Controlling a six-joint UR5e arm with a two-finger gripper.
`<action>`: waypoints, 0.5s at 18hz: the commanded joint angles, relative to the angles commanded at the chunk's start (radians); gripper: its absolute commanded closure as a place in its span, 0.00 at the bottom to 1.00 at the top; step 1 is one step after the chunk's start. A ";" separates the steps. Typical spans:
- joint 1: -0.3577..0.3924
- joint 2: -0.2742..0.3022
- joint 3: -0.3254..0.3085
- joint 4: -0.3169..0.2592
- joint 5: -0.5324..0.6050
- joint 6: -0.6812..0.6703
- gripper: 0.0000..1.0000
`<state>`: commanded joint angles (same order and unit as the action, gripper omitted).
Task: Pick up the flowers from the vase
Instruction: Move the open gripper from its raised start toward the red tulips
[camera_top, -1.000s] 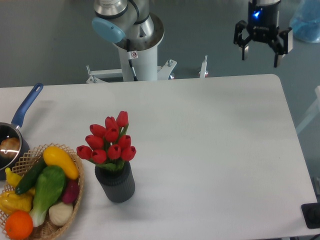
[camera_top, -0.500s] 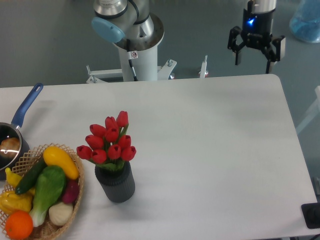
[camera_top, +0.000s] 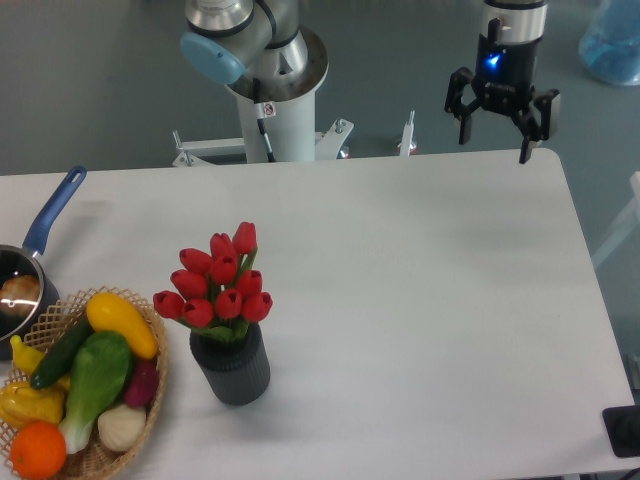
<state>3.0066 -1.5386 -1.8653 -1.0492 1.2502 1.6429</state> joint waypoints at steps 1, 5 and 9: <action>0.000 0.000 -0.002 0.000 0.000 0.000 0.00; -0.015 -0.008 -0.003 0.000 -0.038 -0.090 0.00; -0.021 -0.034 -0.015 0.002 -0.136 -0.109 0.00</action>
<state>2.9851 -1.5723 -1.8806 -1.0477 1.1139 1.5339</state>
